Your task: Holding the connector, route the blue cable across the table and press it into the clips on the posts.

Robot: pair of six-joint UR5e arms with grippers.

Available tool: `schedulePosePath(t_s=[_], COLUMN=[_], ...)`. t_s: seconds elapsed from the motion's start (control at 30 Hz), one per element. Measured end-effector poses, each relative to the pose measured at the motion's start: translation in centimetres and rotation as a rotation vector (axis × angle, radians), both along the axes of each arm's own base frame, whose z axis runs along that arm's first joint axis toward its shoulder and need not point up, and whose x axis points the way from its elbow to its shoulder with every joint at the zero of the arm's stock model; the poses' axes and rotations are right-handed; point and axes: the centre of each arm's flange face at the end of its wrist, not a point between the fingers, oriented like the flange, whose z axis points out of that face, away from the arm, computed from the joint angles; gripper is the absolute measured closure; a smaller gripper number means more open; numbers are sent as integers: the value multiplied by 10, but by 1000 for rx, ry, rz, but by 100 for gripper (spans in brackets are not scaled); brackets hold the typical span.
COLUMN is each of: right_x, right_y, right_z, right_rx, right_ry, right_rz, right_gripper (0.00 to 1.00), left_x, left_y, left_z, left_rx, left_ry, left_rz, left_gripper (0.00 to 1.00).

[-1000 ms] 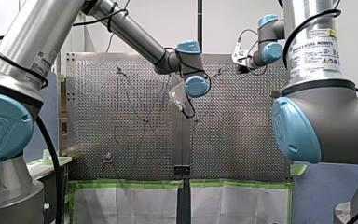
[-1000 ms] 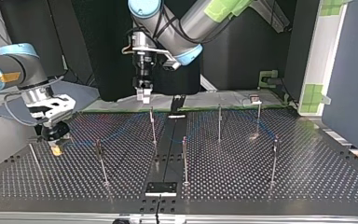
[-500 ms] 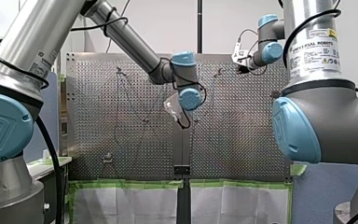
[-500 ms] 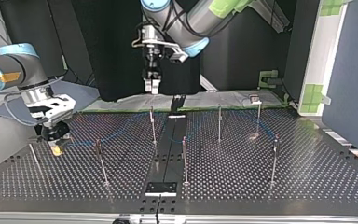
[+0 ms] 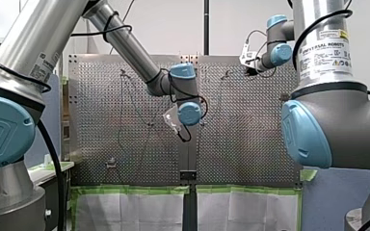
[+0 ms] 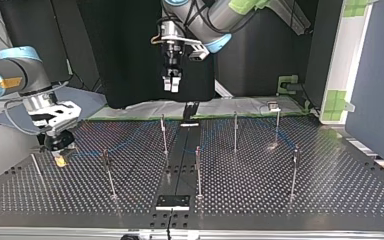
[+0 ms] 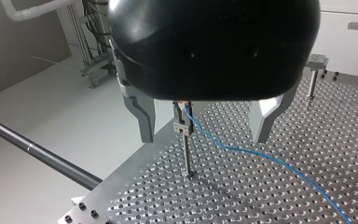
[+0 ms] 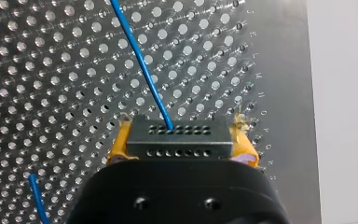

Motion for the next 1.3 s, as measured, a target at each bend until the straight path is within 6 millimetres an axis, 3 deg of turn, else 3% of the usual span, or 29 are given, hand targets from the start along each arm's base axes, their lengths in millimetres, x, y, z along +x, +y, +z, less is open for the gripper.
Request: schedulePosePath(t_s=[0.57, 0.83, 1.03, 1.3], right_x=[0, 0, 0, 0], right_y=[0, 0, 0, 0], right_z=[0, 0, 0, 0], right_rx=[0, 0, 0, 0], right_ry=[0, 0, 0, 0], right_rz=[0, 0, 0, 0], right_gripper=[100, 100, 100, 100], left_x=[-25, -18, -16, -36], left_y=[30, 67, 103, 127], left_z=[-38, -59, -78, -99], left_rx=[-8, -46, 26, 140], left_ry=[1, 32, 89, 144], left_rz=[6, 92, 191, 236], left_gripper=[0, 0, 0, 0])
